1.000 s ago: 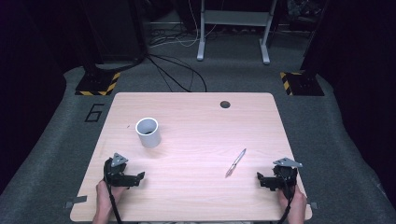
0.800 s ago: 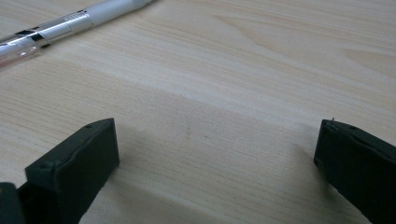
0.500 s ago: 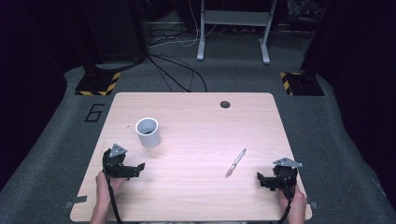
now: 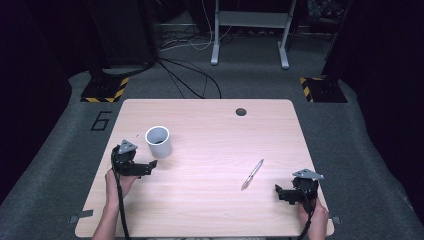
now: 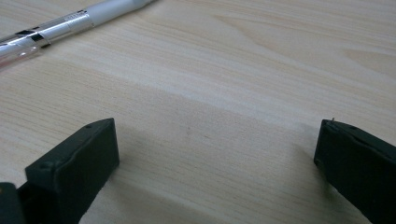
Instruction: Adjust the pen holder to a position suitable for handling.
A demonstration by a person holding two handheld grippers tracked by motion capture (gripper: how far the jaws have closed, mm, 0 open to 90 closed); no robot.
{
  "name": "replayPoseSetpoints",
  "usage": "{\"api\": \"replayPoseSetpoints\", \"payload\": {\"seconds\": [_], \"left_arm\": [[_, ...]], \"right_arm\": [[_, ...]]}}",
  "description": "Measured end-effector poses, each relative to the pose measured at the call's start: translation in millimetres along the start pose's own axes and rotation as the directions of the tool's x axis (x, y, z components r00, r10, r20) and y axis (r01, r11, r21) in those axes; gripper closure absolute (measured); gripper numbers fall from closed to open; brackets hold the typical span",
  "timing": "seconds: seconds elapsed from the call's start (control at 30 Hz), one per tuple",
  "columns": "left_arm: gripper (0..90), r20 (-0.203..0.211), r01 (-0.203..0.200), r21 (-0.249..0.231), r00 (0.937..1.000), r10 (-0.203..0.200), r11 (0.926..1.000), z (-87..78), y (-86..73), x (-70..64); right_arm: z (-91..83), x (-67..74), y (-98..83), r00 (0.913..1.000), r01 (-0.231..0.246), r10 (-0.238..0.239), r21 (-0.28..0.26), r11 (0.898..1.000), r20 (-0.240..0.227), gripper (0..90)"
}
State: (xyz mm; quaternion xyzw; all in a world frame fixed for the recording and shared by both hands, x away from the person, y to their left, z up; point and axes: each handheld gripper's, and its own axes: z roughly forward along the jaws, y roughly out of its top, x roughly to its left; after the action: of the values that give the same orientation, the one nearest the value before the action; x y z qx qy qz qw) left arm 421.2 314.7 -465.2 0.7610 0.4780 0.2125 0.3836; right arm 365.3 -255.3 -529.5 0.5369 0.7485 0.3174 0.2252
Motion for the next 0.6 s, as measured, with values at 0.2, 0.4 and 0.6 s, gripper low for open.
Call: {"api": "replayPoseSetpoints", "payload": {"seconds": [0.2,0.4,0.6], "left_arm": [[0.0,0.002,0.025,-0.023,0.9997,-0.025,0.9994,5.2,13.1,10.9],[0.0,0.008,0.005,-0.021,1.0000,-0.005,0.9998,16.4,25.5,10.6],[0.0,0.013,-0.009,-0.025,0.9999,0.010,0.9997,28.6,36.7,10.6]], "right_arm": [[0.0,0.0,0.0,1.0000,0.000,0.000,0.000,1.000,0.000,0.0],[0.1,0.0,0.0,1.0000,0.000,0.000,-0.001,1.000,0.001,0.0],[0.0,0.1,0.0,1.0000,0.000,0.000,0.000,1.000,0.000,0.0]]}}
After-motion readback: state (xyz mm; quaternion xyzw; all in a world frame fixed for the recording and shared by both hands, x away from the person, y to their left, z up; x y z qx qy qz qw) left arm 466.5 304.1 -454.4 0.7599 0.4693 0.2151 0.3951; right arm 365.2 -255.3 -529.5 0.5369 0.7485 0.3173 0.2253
